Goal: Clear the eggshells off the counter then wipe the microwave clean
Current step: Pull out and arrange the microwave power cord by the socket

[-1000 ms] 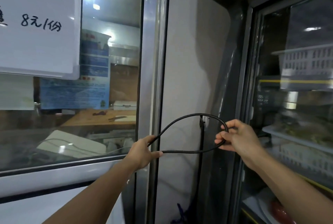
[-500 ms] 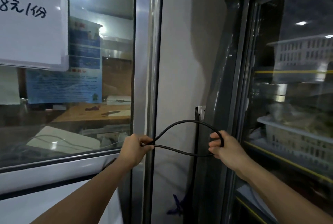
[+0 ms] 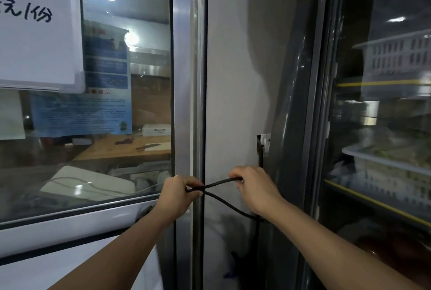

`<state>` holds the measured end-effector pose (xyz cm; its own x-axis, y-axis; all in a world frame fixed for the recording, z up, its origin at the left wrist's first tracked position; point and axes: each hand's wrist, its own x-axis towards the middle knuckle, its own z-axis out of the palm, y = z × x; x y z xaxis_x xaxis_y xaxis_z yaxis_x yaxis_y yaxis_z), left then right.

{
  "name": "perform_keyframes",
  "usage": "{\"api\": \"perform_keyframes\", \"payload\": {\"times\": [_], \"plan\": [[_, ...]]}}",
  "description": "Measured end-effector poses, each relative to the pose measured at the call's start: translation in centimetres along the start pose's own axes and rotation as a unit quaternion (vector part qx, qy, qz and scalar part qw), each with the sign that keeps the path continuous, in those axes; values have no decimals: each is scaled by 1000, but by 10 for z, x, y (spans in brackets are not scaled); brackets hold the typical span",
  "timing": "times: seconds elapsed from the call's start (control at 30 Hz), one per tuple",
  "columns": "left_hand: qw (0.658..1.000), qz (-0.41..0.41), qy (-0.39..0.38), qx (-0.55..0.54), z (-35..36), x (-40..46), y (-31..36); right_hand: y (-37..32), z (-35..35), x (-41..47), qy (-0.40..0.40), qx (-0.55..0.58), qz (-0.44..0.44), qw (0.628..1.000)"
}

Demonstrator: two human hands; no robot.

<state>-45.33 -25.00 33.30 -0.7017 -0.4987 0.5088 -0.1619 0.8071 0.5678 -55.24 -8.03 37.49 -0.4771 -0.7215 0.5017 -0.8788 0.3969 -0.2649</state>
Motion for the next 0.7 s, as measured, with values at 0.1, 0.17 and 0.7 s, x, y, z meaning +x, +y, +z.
{"api": "perform_keyframes", "payload": {"times": [0.1, 0.17, 0.7], "plan": [[1000, -12, -1, 12, 1, 2, -9, 3, 8, 1, 29, 84, 29, 996], [999, -25, -2, 27, 1, 3, -18, 9, 11, 0, 43, 128, 44, 990], [992, -61, -54, 100, 10, 11, -63, 52, 85, -2, 31, 45, 90, 994]]}}
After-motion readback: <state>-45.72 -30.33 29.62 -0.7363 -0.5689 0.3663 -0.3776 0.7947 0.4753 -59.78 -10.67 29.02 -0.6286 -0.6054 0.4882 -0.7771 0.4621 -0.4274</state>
